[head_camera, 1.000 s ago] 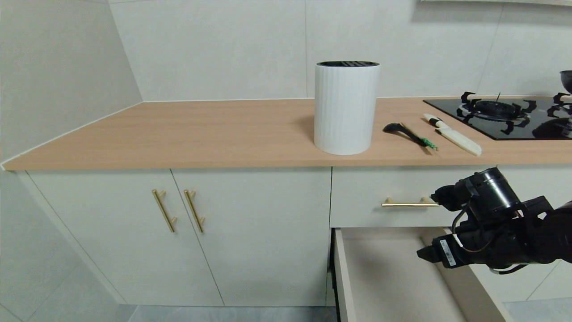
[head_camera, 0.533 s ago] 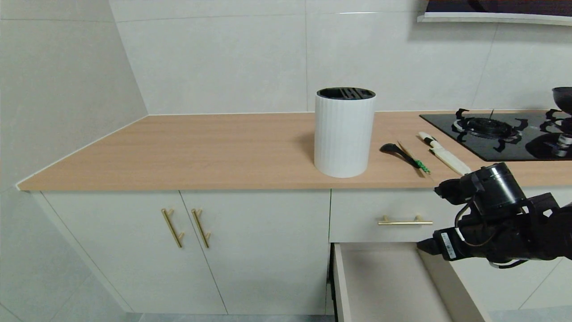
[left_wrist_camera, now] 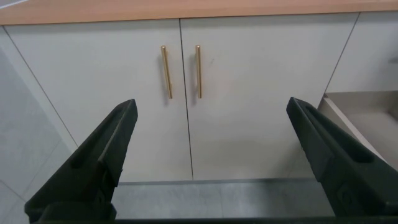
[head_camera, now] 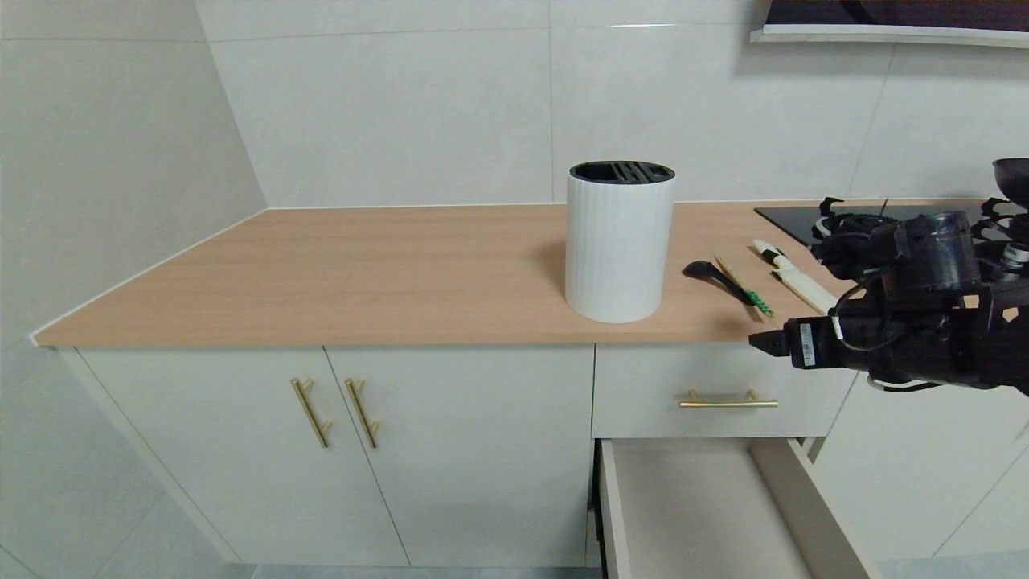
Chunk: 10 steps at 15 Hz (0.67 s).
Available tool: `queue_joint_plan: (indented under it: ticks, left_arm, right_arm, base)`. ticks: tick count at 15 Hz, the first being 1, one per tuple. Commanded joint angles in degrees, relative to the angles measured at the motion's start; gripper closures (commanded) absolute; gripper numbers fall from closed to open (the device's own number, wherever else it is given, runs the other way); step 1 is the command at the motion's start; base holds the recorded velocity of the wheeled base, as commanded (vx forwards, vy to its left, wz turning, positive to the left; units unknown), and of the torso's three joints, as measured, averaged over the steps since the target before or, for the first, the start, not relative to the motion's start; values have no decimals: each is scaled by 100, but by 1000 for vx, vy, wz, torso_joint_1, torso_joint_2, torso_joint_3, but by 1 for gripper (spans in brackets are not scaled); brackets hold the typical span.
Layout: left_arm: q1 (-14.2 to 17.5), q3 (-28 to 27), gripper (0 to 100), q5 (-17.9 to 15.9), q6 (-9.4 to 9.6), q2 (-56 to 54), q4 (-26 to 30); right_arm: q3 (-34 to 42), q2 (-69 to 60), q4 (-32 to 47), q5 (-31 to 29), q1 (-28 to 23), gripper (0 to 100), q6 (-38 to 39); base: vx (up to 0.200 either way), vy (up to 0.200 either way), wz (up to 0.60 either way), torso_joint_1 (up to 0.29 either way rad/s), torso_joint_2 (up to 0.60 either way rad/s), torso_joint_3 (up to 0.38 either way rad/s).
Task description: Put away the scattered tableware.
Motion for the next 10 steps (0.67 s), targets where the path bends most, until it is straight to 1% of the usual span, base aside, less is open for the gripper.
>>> queue_joint_plan:
  ticks: [1,3,5,7,9,10]
  left_arm:
    - [0,1,0,-2,-1,1,0]
    - [0,1,0,-2,-1,1,0]
    - [0,1,0,-2,-1,1,0]
    - [0,1,0,-2,-1,1,0]
    - [0,1,0,-2,-1,1,0]
    - [0,1,0,-2,-1,1,0]
  right_arm:
    - [-355,29,110,-2,-14,0,56]
    - [-452,91,110,-2,-23,0,82]
    - [-671,319,110,-11,-58,0,328]
    - [-786,504,84,-28,-58,0,346]
    - [-821,671,-13,-46,-49,0,425]
    - [-812,864,-303,-125,-32,0,443]
  base:
    - [0,0,0,0,0,0]
    - [0,0,0,0,0,0]
    - [0,0,0,0,0,0]
    - [0,0,0,0,0,0]
    - [0,0,0,0,0,0]
    - [0,0,0,0,0,0]
